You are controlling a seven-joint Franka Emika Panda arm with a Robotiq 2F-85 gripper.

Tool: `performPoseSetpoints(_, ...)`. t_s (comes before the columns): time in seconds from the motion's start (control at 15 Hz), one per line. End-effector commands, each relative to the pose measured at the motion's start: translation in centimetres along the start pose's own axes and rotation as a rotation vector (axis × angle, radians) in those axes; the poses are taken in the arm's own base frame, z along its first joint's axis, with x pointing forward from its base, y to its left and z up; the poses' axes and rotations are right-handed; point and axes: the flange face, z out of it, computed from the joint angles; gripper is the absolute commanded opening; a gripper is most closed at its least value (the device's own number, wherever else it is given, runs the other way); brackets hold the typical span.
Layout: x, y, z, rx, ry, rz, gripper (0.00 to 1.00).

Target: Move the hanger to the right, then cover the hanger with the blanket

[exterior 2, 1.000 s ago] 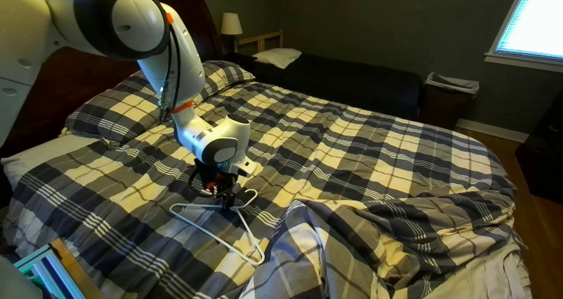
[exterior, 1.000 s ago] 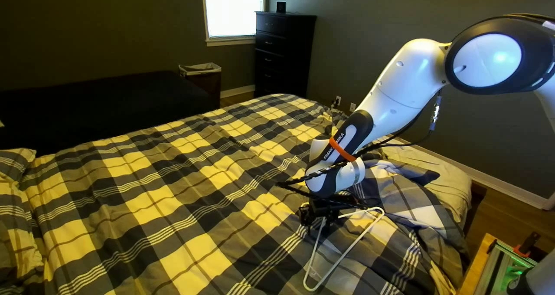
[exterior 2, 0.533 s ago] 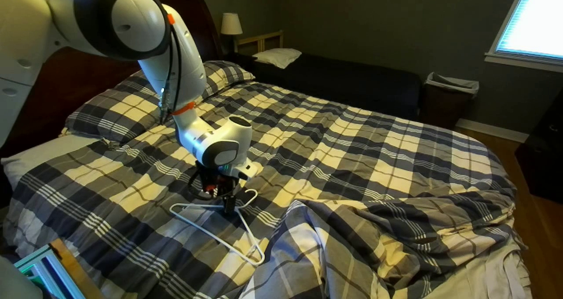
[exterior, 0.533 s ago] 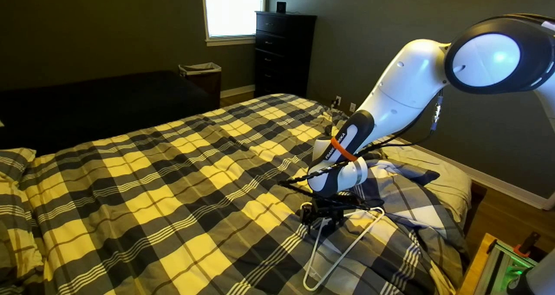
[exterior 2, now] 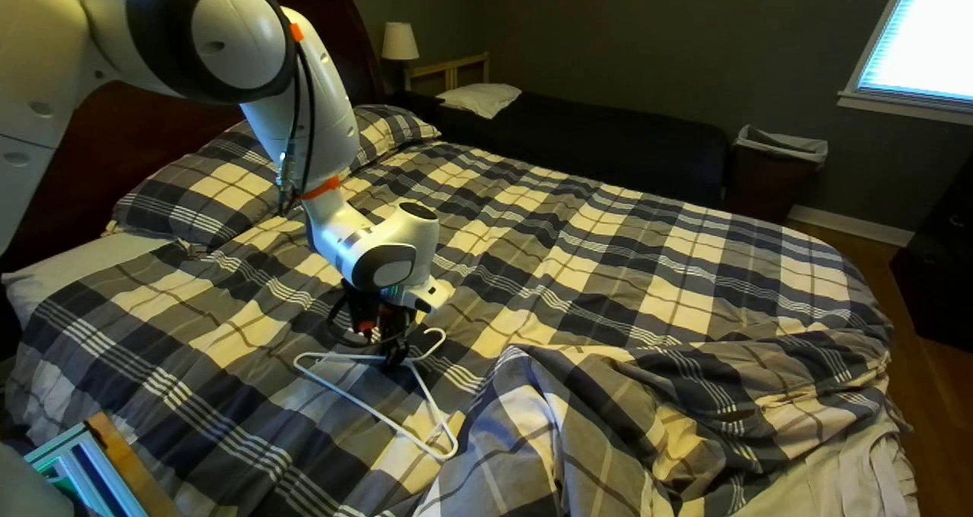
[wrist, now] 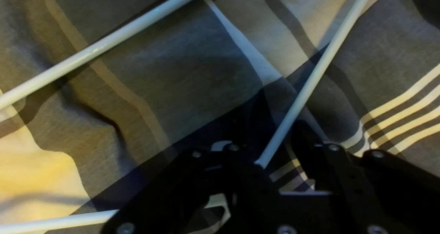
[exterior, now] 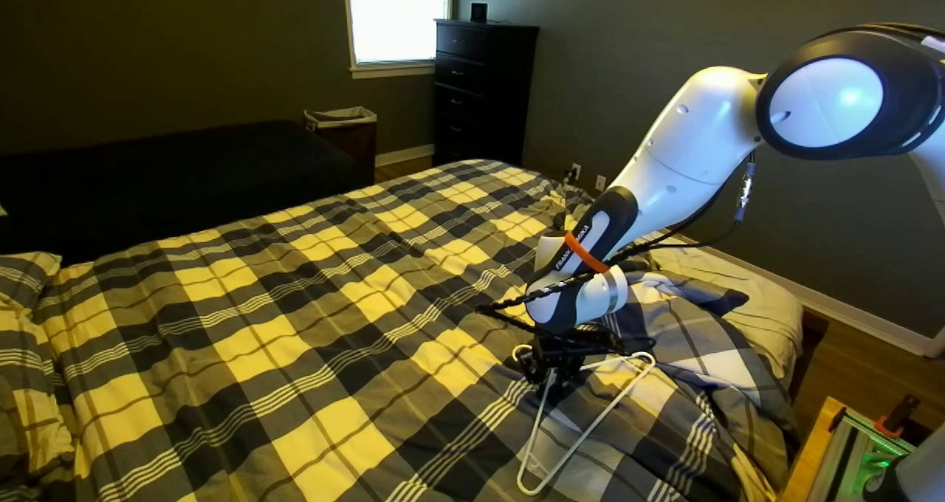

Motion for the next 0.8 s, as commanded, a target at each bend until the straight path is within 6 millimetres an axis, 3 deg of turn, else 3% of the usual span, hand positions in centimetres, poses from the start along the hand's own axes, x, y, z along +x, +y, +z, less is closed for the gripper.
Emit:
performPoseSetpoints(0.0,0.0,0.4,-0.1,0.007,-0.012,0.032,0.11)
performPoseSetpoints(0.13,0.1,0.4,-0.2,0.005,-0.011,0.036,0.01)
performPoseSetpoints(0.47,-0.2,0.3,-1.6,-0.006,0.006,0.05,0.02)
performPoseSetpoints(0.73,-1.8,0.0,-4.6,-0.035,0.051,0.081,0.02)
